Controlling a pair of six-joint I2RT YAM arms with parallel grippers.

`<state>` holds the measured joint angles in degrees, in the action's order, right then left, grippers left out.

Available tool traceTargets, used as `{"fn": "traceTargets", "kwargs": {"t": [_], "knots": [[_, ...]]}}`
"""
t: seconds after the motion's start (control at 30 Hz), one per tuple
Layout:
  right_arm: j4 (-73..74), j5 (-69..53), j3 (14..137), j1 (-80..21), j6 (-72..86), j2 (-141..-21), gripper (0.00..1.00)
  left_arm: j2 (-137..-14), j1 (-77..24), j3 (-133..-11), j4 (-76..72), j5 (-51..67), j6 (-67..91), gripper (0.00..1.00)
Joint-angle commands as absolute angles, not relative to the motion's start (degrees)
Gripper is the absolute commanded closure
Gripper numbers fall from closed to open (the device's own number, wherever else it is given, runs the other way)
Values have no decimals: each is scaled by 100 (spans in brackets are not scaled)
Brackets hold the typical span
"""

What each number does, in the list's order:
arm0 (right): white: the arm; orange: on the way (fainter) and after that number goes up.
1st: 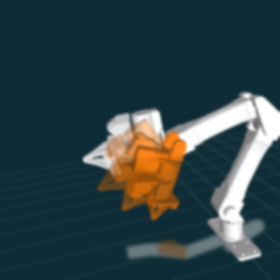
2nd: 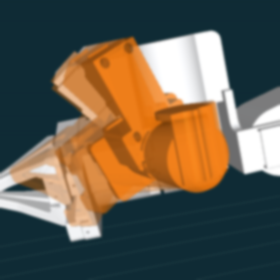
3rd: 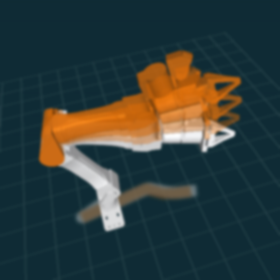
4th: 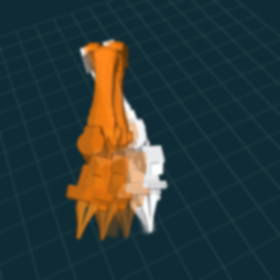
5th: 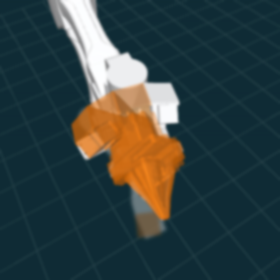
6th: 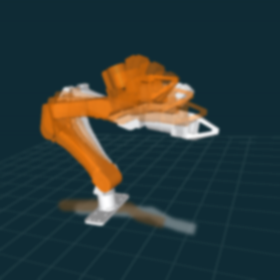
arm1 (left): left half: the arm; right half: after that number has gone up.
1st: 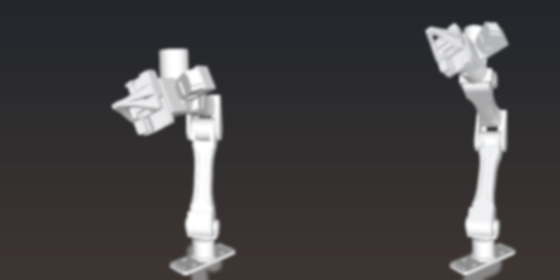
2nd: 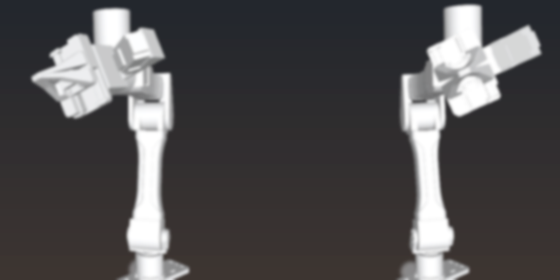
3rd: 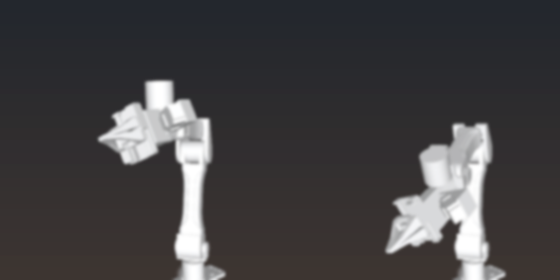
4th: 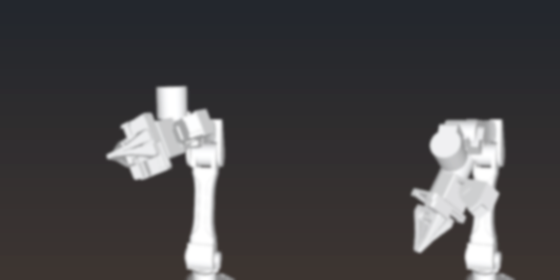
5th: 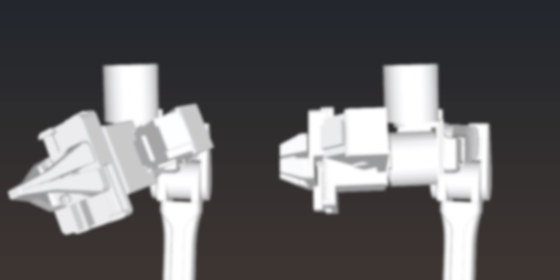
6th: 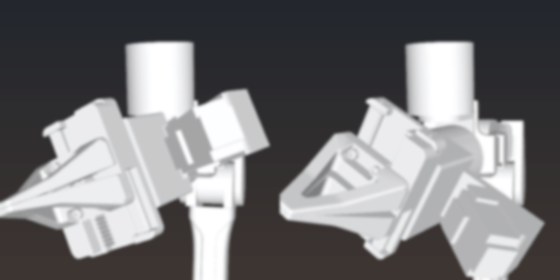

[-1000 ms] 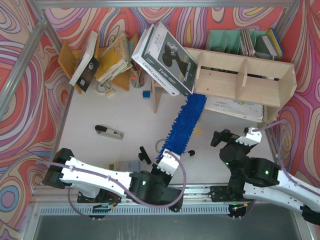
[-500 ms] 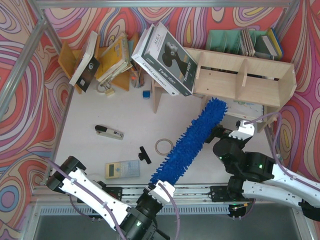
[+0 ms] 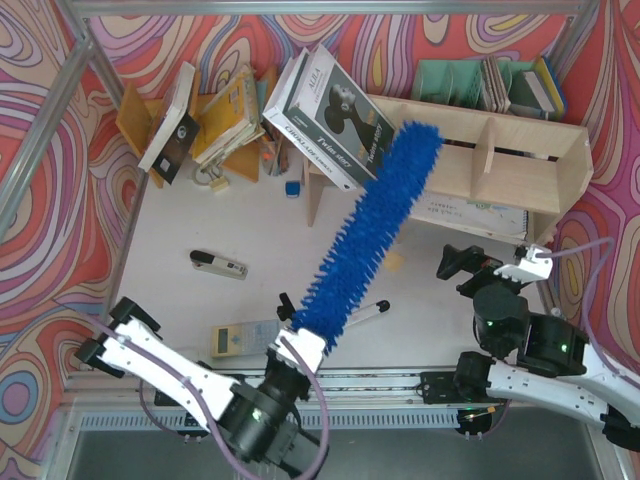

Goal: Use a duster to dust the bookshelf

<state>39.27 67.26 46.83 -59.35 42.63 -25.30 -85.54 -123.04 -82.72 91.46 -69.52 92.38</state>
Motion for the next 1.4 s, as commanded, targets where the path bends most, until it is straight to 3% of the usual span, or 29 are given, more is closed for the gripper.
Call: {"fn": "traceTargets", "kwargs": {"t": [0.0,0.23,0.37,0.47,0.8,1.17,1.37], "knots": [[3784,7016,4333,-5970,3957,-2207,1,-7952,-11876,-8372,10062,-8149,9029,100],[3366,6743,3649,-5968,3841,-1737,1,-7320,-10581,-8646,9515,-8741,7006,100],[3511,6729,3388,-5968,4256,-1695,1,-6215,-9766,-7506,5037,-7921,2411,100],[3531,6669,3197,-5969,4388,-1713,1,-5172,-9409,-6393,2742,-7181,1046,100],[3327,6702,3040,-5972,4262,-2117,1,-5783,-9155,-6793,2471,-7057,143,100],[3318,6682,3016,-5968,4263,-2101,1,-5938,-7920,-6664,2915,-5954,675,100],[3305,6680,3017,-5968,4254,-2109,1,-6359,-7782,-6666,3057,-5487,959,100]]}}
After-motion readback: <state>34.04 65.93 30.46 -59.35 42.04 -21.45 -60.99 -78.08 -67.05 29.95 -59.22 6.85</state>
